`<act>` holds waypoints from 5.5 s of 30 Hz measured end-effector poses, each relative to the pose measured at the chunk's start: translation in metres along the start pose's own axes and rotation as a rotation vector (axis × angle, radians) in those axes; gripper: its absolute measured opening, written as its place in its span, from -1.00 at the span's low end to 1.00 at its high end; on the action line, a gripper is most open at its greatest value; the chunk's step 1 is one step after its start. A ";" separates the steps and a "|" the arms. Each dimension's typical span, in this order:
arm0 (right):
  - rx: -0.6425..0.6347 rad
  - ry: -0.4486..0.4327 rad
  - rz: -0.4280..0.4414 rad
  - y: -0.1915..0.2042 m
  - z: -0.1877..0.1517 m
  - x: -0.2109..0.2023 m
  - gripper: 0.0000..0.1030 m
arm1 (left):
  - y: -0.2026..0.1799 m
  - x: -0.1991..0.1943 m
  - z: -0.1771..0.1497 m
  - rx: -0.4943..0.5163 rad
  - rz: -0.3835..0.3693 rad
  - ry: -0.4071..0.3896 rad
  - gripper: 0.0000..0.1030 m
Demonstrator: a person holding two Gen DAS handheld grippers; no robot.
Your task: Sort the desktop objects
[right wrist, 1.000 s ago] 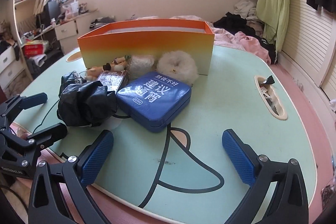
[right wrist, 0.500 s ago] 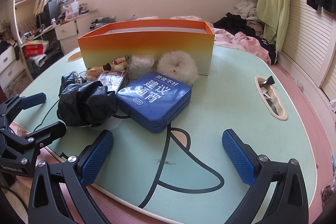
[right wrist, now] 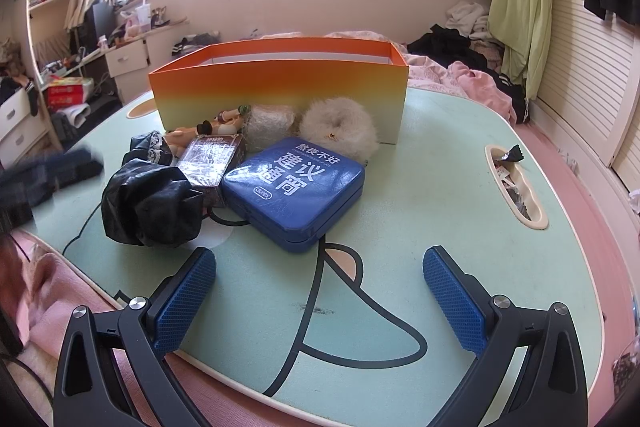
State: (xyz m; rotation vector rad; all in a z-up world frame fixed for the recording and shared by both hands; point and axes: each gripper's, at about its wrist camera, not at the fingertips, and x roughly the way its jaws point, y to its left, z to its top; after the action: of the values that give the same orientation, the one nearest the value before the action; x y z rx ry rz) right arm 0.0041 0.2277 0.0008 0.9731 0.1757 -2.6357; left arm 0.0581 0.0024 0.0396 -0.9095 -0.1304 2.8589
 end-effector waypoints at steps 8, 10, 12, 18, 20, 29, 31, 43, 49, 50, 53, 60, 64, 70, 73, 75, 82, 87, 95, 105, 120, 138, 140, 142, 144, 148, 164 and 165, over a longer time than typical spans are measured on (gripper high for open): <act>-0.002 -0.006 0.006 0.002 0.000 -0.004 0.99 | -0.028 0.071 0.122 -0.056 -0.161 0.194 -0.06; -0.002 -0.008 0.008 0.002 0.000 -0.003 0.99 | -0.036 0.119 0.146 -0.144 -0.235 0.347 -0.06; -0.002 -0.010 0.011 0.001 0.000 -0.003 0.99 | -0.051 0.160 0.159 -0.170 -0.241 0.469 -0.06; -0.002 -0.018 0.017 -0.002 -0.001 -0.002 0.99 | -0.086 0.245 0.172 -0.204 -0.117 0.636 -0.06; -0.002 -0.021 0.019 -0.003 -0.002 -0.002 0.99 | -0.090 0.262 0.166 -0.208 -0.101 0.698 -0.06; 0.002 -0.024 0.025 -0.008 -0.002 0.000 0.99 | -0.084 0.253 0.155 -0.127 -0.038 0.652 -0.35; 0.001 -0.025 0.026 -0.007 -0.002 0.000 0.99 | -0.067 0.233 0.161 -0.157 -0.095 0.597 -0.35; 0.000 -0.024 0.025 -0.007 -0.002 0.001 0.99 | -0.017 0.048 0.090 -0.031 -0.218 0.242 -0.35; 0.000 -0.024 0.023 -0.008 -0.002 0.001 0.99 | 0.006 0.055 0.051 -0.128 -0.254 0.176 -0.11; 0.000 -0.024 0.024 -0.009 -0.002 0.001 0.99 | 0.008 0.055 0.052 -0.148 -0.263 0.157 0.01; 0.000 -0.024 0.025 -0.008 -0.002 0.001 0.99 | 0.012 0.043 0.055 -0.176 -0.283 0.108 0.29; -0.001 -0.024 0.024 -0.008 -0.002 0.001 0.99 | 0.023 0.002 0.007 -0.085 -0.086 0.039 0.64; -0.001 -0.023 0.023 -0.008 -0.002 0.001 0.99 | 0.013 0.006 -0.035 0.019 0.008 0.064 0.67; -0.002 -0.021 0.020 -0.011 -0.005 0.002 0.99 | -0.015 0.022 -0.036 0.135 0.055 0.058 0.96; -0.003 -0.021 0.019 -0.011 -0.004 0.001 0.99 | -0.006 0.031 -0.027 0.084 0.080 0.089 0.99; -0.003 -0.021 0.019 -0.013 -0.005 0.002 0.99 | -0.004 0.033 -0.025 0.079 0.087 0.096 0.99; -0.004 -0.022 0.019 -0.011 -0.005 0.001 0.99 | -0.018 0.046 -0.016 0.086 0.082 0.137 0.99; -0.004 -0.022 0.018 -0.012 -0.005 0.001 0.99 | -0.018 0.045 -0.019 0.093 0.062 0.102 0.99; -0.011 -0.023 0.026 -0.008 -0.009 -0.003 0.99 | -0.017 0.042 -0.020 0.091 0.061 0.094 0.99; 0.070 -0.179 0.108 0.000 0.065 -0.047 0.99 | -0.016 0.042 -0.019 0.090 0.060 0.094 0.99; 0.166 0.095 0.117 0.004 0.121 0.061 0.99 | -0.017 0.042 -0.018 0.091 0.056 0.093 0.99; 0.132 0.061 0.114 0.009 0.130 0.034 0.45 | -0.016 0.041 -0.017 0.090 0.056 0.093 0.99; 0.114 0.073 0.151 0.019 0.150 0.030 0.45 | -0.016 0.041 -0.017 0.090 0.056 0.092 0.99; 0.118 0.120 0.190 0.029 0.167 0.037 0.45 | -0.016 0.041 -0.017 0.090 0.056 0.092 0.99; 0.125 0.216 0.236 0.042 0.184 0.057 0.32 | -0.016 0.041 -0.017 0.090 0.056 0.092 0.99; 0.143 0.418 0.244 0.064 0.201 0.104 0.11 | -0.016 0.041 -0.017 0.089 0.055 0.092 0.99; 0.076 0.703 0.115 0.071 0.175 0.171 -0.42 | -0.017 0.043 -0.016 0.086 0.052 0.093 0.99; 0.062 0.688 0.084 0.070 0.174 0.169 -0.46 | -0.018 0.043 -0.015 0.086 0.052 0.093 0.99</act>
State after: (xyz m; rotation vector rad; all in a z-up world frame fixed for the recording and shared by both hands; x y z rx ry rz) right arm -0.1984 0.0795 0.0226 1.8279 0.2013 -2.1394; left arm 0.0340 0.0276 0.0048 -1.0401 0.0267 2.8376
